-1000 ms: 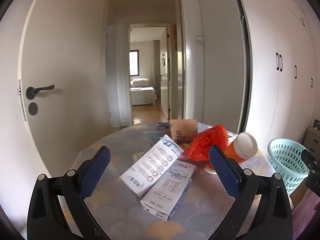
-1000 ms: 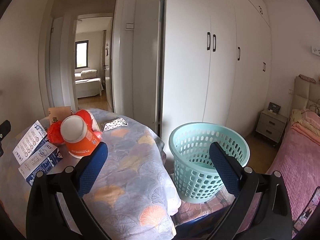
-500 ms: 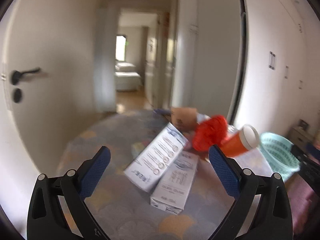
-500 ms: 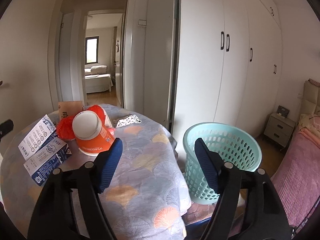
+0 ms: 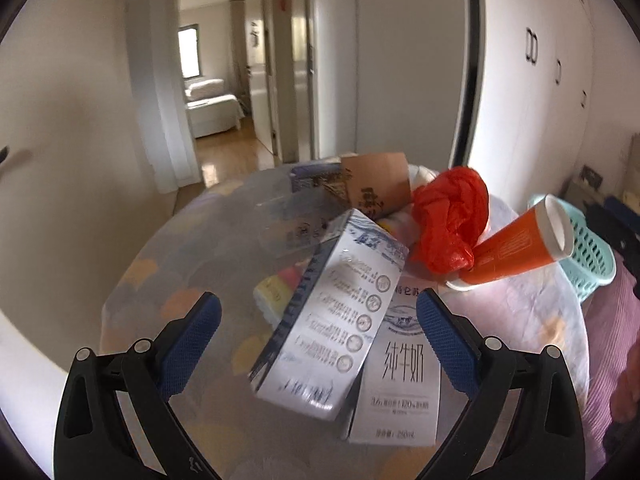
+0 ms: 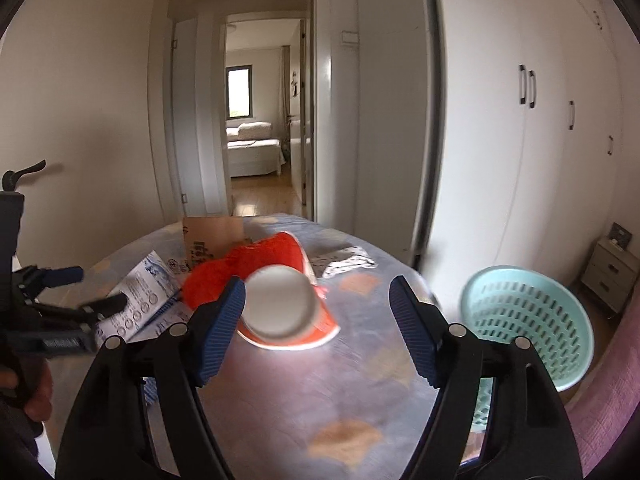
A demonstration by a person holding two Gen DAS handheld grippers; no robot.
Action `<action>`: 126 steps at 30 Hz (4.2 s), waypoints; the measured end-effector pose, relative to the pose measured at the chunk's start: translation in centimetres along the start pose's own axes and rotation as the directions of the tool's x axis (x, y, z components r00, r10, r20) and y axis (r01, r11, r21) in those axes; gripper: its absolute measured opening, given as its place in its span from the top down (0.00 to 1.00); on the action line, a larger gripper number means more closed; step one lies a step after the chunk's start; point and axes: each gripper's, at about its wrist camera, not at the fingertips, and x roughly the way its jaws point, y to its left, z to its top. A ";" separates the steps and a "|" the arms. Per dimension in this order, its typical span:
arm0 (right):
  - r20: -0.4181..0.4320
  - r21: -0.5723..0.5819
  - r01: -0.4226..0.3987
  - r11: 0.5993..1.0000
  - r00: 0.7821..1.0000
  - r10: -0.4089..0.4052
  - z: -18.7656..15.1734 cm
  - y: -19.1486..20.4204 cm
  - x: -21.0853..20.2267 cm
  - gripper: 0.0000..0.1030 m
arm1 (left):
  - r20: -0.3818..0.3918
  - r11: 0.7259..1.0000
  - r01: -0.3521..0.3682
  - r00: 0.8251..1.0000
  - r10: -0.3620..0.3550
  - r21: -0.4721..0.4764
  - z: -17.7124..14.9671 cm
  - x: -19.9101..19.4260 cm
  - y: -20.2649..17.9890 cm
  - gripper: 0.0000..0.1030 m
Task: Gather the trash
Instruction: 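Grasp the orange paper cup with the right tool while the left tool grasps a white milk carton, then carry the cup and carton to the teal basket and open both tools, then move both tools back over the table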
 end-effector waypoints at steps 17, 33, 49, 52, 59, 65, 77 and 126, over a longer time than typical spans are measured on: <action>-0.164 0.056 -0.095 0.994 0.981 0.103 -1.4 -1.8 3.0 0.47 | -0.168 0.999 0.023 0.985 -0.028 -0.034 -0.5 4.9 0.8 0.24; -0.324 0.049 -0.162 0.986 0.931 0.169 -5.3 -2.9 3.3 0.19 | -0.140 0.987 0.059 0.987 -0.080 -0.147 -0.7 4.8 2.7 0.38; -0.325 0.091 -0.172 0.981 0.926 0.192 -5.6 -3.9 3.5 0.35 | 0.008 0.980 0.138 0.990 -0.138 -0.141 2.6 -1.2 -0.1 0.38; -0.282 0.101 -0.152 0.983 0.943 0.175 -4.6 -5.3 2.3 0.35 | 0.039 0.975 0.188 0.982 -0.185 -0.122 3.8 -1.7 -2.1 0.38; -0.187 0.142 -0.022 0.990 0.981 0.049 -1.8 -10.8 0.6 0.35 | 0.051 0.938 0.342 0.939 -0.339 -0.058 6.6 -0.3 -8.9 0.38; -0.163 0.209 0.151 0.966 0.980 -0.117 -0.8 -17.6 0.6 0.35 | 0.012 0.903 0.430 0.903 -0.429 -0.025 9.3 3.0 -15.5 0.38; -0.364 0.322 0.451 0.832 0.870 -0.331 -4.1 -29.6 3.2 0.34 | -0.151 0.806 0.591 0.795 -0.587 -0.024 11.9 12.1 -32.0 0.38; -0.198 0.161 -0.140 0.977 0.965 0.171 0.7 -1.8 3.8 0.33 | -0.084 0.978 0.171 0.980 -0.182 -0.118 -1.8 0.8 -3.8 0.18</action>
